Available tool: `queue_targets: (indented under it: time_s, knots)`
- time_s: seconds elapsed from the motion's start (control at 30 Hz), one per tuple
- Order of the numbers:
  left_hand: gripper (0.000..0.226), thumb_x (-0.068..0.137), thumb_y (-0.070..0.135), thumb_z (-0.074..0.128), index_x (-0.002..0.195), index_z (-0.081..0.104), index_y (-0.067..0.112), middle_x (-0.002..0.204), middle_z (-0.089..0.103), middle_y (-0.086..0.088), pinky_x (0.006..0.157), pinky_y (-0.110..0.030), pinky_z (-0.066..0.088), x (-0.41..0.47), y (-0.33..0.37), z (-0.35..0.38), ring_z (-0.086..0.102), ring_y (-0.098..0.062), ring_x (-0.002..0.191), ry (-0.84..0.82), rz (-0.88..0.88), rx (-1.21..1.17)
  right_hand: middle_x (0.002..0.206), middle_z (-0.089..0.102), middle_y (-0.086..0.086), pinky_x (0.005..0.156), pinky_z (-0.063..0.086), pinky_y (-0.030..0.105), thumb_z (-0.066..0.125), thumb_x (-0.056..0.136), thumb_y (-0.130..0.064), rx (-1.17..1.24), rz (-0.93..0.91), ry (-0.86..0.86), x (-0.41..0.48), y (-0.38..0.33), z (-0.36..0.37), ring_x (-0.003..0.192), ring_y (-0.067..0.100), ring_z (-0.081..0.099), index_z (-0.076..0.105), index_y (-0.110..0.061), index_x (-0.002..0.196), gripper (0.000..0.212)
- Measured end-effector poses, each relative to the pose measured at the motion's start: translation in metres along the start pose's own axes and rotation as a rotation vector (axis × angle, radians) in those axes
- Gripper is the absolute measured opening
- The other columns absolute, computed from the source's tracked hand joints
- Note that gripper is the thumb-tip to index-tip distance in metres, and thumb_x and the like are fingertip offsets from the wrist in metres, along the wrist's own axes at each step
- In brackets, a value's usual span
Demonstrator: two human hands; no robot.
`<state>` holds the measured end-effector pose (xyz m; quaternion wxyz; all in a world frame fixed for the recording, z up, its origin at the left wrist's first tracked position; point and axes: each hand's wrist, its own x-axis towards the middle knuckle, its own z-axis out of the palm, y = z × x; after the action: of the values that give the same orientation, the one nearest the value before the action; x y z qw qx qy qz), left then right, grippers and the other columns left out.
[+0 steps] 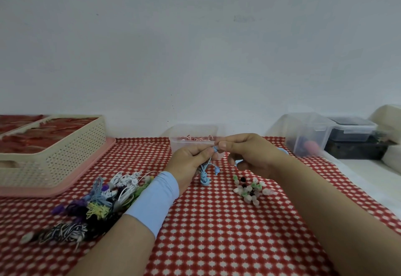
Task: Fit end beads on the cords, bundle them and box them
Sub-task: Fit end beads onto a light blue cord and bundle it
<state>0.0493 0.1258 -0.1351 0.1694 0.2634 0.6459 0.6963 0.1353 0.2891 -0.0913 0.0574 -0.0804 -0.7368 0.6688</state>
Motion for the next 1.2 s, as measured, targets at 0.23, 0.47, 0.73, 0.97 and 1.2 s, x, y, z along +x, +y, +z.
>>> queue_targets:
  time_s: [0.23,0.47,0.73,0.97,1.2]
  knots:
    - [0.014,0.092,0.015,0.062,0.095,0.075,0.015,0.085,0.076,0.001,0.077,-0.022,0.052,-0.003,0.005,0.001,0.07,-0.006,0.081,-0.049,-0.013,-0.086,0.087,0.075,0.006,0.04,0.035,0.019,0.073,0.088,-0.017,-0.013,0.004,-0.02,-0.002,-0.003,0.001,0.055,0.013,0.051,0.08,-0.008,0.103,0.019]
    - [0.017,0.091,0.018,0.063,0.1,0.075,0.011,0.086,0.075,-0.001,0.08,-0.03,0.055,-0.003,0.004,0.002,0.068,-0.012,0.084,-0.063,-0.039,-0.082,0.088,0.076,0.007,0.042,0.036,0.02,0.076,0.085,-0.02,-0.103,-0.042,-0.003,-0.004,-0.004,0.001,0.052,0.012,0.051,0.082,-0.011,0.098,0.016]
    - [0.013,0.091,0.017,0.066,0.096,0.078,0.019,0.087,0.076,0.0,0.076,-0.027,0.054,-0.001,0.005,0.003,0.068,-0.008,0.081,0.009,0.027,0.016,0.098,0.078,0.008,0.05,0.044,0.024,0.071,0.092,-0.021,-0.137,-0.061,0.003,-0.006,-0.007,-0.006,0.06,0.015,0.062,0.08,-0.011,0.1,0.015]
    - [0.012,0.087,0.014,0.072,0.097,0.078,0.017,0.085,0.077,0.0,0.081,-0.03,0.058,-0.004,0.004,0.003,0.068,-0.005,0.073,0.022,0.079,0.13,0.089,0.079,0.0,0.052,0.049,0.025,0.077,0.088,-0.022,-0.327,-0.094,0.03,-0.007,-0.009,-0.005,0.063,0.013,0.065,0.081,-0.015,0.093,0.009]
    - [0.011,0.086,0.014,0.072,0.094,0.078,0.018,0.082,0.077,0.0,0.077,-0.026,0.056,-0.004,0.007,0.003,0.065,-0.007,0.071,0.024,0.088,0.104,0.102,0.078,0.002,0.054,0.045,0.025,0.068,0.096,-0.029,-0.249,-0.039,-0.029,-0.008,-0.01,-0.007,0.065,0.015,0.064,0.08,-0.014,0.101,0.02]
